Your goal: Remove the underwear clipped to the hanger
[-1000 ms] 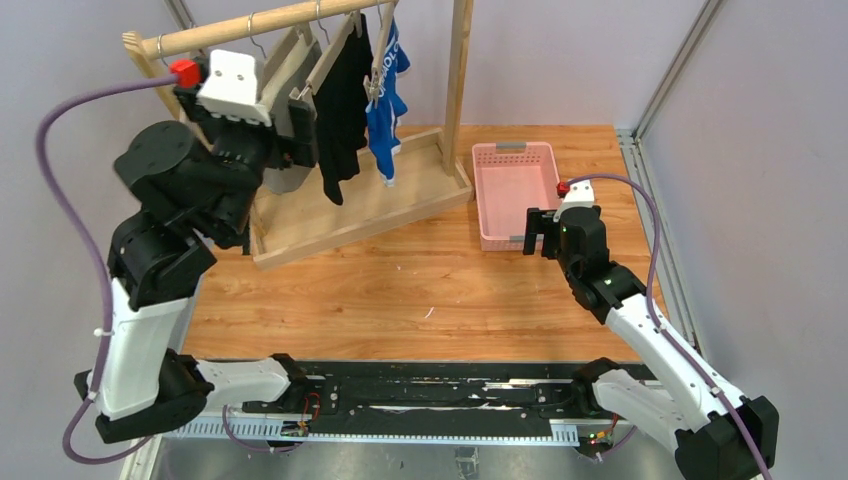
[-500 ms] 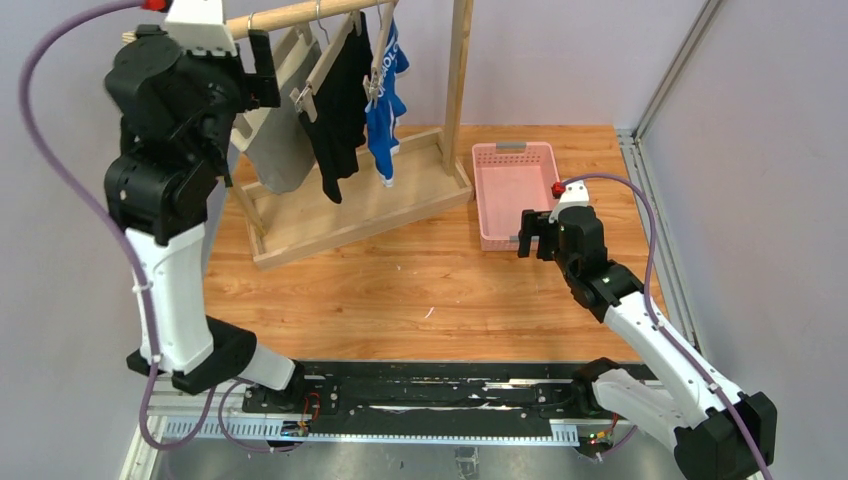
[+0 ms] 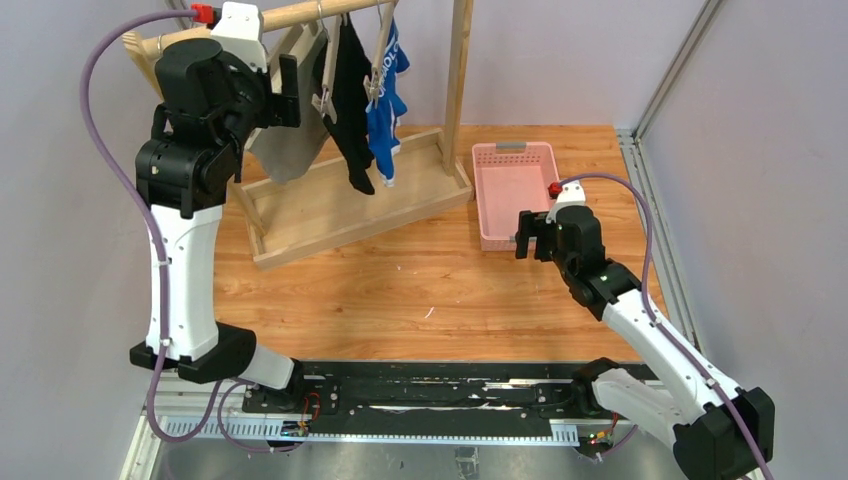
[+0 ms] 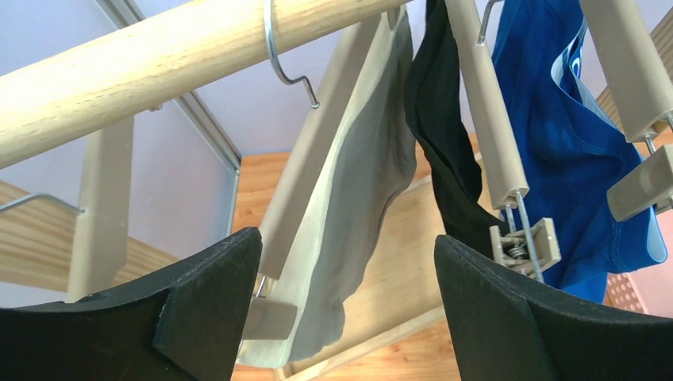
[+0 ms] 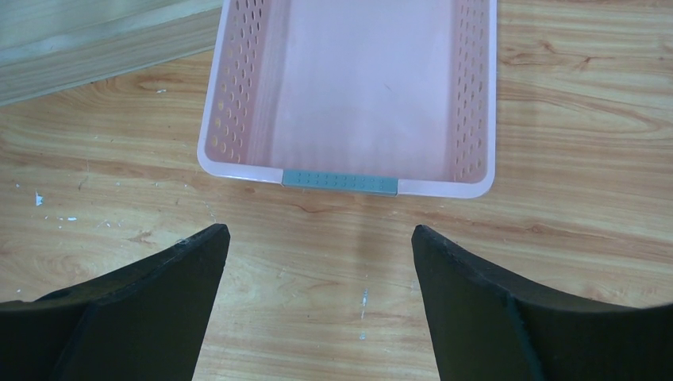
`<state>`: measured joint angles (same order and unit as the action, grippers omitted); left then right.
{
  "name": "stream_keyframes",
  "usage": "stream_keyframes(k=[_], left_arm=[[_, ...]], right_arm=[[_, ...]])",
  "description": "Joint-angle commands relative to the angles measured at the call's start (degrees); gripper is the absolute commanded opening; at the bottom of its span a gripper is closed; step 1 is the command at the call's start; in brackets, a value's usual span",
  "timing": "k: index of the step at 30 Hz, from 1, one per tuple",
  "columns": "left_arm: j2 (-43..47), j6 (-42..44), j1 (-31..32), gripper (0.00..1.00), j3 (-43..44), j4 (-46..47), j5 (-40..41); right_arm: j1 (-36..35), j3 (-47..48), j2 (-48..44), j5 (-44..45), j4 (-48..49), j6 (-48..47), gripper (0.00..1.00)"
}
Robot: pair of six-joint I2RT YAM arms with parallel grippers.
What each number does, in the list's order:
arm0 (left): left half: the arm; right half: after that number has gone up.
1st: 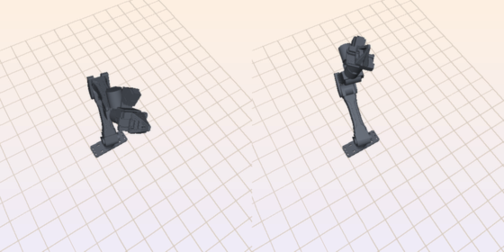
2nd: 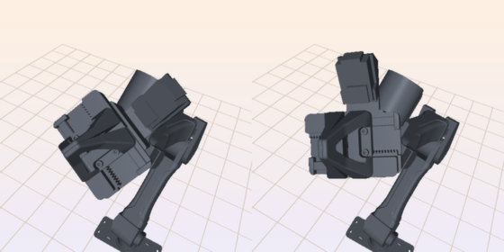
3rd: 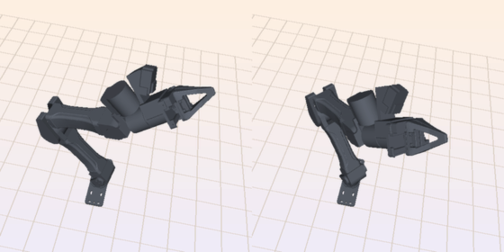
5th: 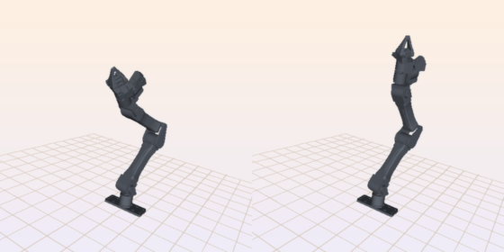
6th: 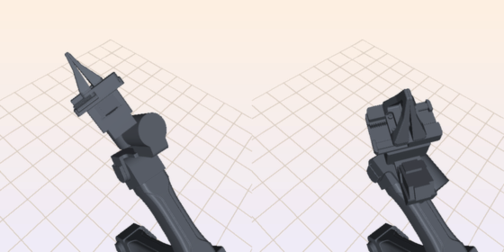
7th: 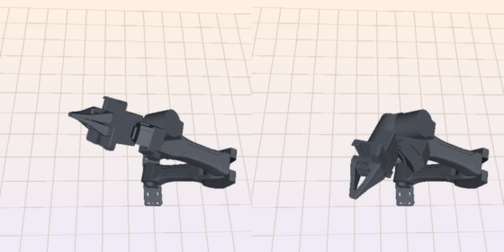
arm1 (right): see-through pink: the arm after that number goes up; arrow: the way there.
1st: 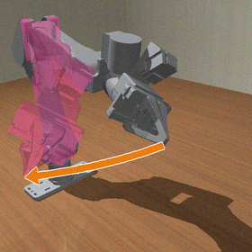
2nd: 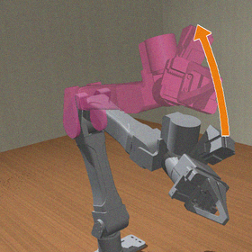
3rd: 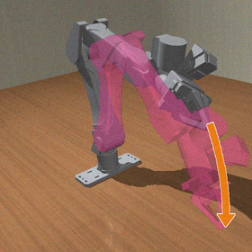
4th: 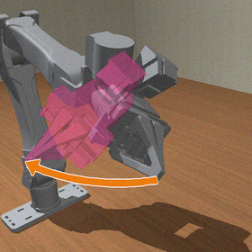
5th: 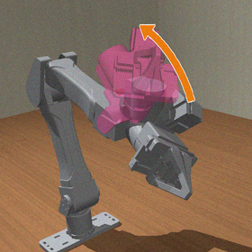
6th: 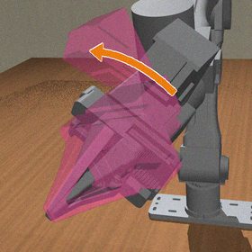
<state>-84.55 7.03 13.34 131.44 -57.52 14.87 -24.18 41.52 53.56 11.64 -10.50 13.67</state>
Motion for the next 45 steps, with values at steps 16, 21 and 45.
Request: stream_keyframes(k=[16, 21, 45], left_arm=[[0.6, 1.1, -3.9, 0.93, -3.3, 7.6, 4.1], [0.1, 0.6, -4.5, 0.9, -4.8, 7.8, 2.8], [0.6, -1.1, -4.8, 0.47, -8.9, 10.7, -1.0]], right_arm=[[0.5, -1.8, 1.6, -3.8, 0.7, 1.7, 0.87], [0.4, -2.0, 2.2, -4.0, 0.5, 1.9, 0.87], [-0.7, -2.2, 4.5, -5.4, 0.6, 2.7, 0.87]])
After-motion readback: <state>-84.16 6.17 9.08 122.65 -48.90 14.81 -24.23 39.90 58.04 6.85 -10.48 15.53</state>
